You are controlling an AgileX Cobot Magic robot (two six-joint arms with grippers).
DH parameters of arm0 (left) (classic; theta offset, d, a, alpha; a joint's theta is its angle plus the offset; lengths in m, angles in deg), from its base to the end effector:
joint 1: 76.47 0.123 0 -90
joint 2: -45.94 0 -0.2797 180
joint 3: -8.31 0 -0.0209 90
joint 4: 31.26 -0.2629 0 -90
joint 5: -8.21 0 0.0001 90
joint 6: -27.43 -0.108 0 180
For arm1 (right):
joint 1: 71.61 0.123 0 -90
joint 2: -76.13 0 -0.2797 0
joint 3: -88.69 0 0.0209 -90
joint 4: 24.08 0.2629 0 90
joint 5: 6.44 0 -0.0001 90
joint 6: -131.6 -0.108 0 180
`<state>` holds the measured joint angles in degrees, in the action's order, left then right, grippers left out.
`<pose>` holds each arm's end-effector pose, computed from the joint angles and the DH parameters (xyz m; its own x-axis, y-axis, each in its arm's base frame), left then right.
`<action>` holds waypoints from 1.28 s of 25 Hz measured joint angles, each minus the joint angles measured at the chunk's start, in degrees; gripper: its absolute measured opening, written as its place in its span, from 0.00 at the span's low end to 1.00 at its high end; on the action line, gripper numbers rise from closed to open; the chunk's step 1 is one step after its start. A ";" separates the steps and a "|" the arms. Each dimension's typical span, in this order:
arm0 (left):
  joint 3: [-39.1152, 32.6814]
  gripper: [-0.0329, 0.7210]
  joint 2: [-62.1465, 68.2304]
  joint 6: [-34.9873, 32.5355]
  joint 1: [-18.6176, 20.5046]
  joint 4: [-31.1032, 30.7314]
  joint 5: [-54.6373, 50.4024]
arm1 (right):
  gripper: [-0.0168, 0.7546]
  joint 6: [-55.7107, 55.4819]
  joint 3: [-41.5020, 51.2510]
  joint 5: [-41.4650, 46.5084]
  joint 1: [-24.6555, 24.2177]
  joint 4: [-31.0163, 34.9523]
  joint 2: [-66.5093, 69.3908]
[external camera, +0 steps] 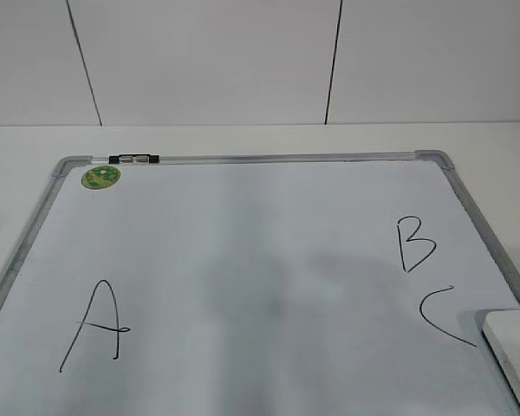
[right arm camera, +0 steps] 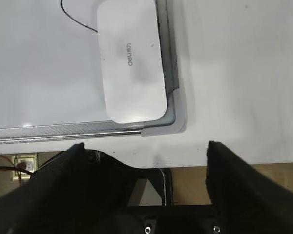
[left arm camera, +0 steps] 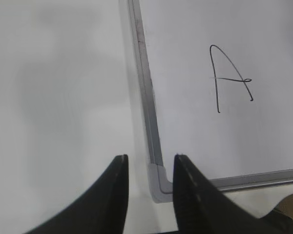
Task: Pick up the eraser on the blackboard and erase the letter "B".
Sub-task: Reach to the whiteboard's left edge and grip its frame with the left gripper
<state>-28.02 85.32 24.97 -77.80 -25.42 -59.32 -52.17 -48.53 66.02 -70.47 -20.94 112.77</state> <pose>0.0976 -0.0124 0.2995 -0.7995 0.0224 -0.6002 0.0826 0.9939 -0.0729 0.0808 0.0073 0.2636 -0.8823 0.0646 -0.4663 0.0281 0.9960 0.0847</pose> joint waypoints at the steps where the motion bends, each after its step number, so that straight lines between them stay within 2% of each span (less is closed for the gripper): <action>1: 1.04 0.36 3.18 0.15 0.00 0.00 -0.16 | 0.78 -0.14 0.00 -0.14 0.00 0.45 1.76; 8: 7.20 0.36 21.84 0.43 0.00 0.22 0.18 | 0.78 -0.37 0.00 -0.63 0.00 4.50 11.52; 15: 12.39 0.36 36.63 0.43 0.00 0.32 5.44 | 0.78 -0.49 0.00 -0.95 0.00 5.54 18.25; 32: 25.75 0.36 64.66 0.43 0.00 0.32 11.07 | 0.78 -0.49 -0.15 -1.67 0.00 5.60 20.27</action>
<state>-2.26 149.99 25.39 -77.80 -25.10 -48.25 -52.66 -48.68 64.35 -70.47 -15.34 133.03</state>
